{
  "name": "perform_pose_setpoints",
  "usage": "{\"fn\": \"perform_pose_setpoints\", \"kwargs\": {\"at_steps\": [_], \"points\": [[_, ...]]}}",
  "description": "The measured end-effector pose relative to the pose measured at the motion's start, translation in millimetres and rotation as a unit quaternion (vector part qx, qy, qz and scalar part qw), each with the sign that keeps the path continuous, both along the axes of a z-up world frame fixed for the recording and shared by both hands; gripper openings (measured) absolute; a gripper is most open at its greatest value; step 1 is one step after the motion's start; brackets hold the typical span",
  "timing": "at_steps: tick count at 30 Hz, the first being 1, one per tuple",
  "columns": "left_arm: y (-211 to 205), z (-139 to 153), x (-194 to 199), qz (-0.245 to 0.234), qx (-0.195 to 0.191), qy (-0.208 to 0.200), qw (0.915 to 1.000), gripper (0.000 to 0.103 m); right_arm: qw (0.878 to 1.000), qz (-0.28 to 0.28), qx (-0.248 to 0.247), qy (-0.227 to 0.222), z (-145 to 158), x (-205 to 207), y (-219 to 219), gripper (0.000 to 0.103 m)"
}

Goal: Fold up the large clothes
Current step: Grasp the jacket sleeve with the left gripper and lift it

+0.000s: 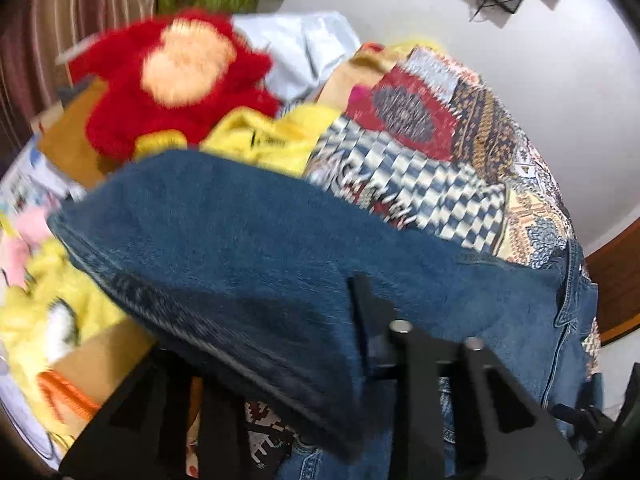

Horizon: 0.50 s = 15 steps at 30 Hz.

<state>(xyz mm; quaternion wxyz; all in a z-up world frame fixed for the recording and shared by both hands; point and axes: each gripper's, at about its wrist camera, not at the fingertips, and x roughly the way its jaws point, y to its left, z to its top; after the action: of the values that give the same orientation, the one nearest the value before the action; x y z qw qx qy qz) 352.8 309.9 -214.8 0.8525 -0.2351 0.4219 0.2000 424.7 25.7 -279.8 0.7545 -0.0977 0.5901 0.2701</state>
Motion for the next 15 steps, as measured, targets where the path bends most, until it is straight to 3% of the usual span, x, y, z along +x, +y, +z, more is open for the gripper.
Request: {"fn": "perform_pose_setpoints", "kwargs": {"at_steps": [6, 10, 12, 15], "points": [[-39, 58, 3, -0.05, 0.105, -0.041, 0.9924, 0.017, 0.999, -0.034, 0.019, -0.024, 30, -4, -32, 0.103], [-89, 87, 7, -0.113, 0.173, -0.061, 0.9764, 0.016, 0.996, -0.064, 0.037, -0.047, 59, -6, -66, 0.103], [-112, 86, 12, -0.151, 0.174, -0.058, 0.9713, 0.016, 0.994, -0.08, 0.043, -0.059, 73, -8, -83, 0.103], [-138, 63, 25, -0.203, 0.14, -0.025, 0.9688, 0.016, 0.991, -0.103, 0.047, -0.077, 90, -13, -107, 0.103]]}}
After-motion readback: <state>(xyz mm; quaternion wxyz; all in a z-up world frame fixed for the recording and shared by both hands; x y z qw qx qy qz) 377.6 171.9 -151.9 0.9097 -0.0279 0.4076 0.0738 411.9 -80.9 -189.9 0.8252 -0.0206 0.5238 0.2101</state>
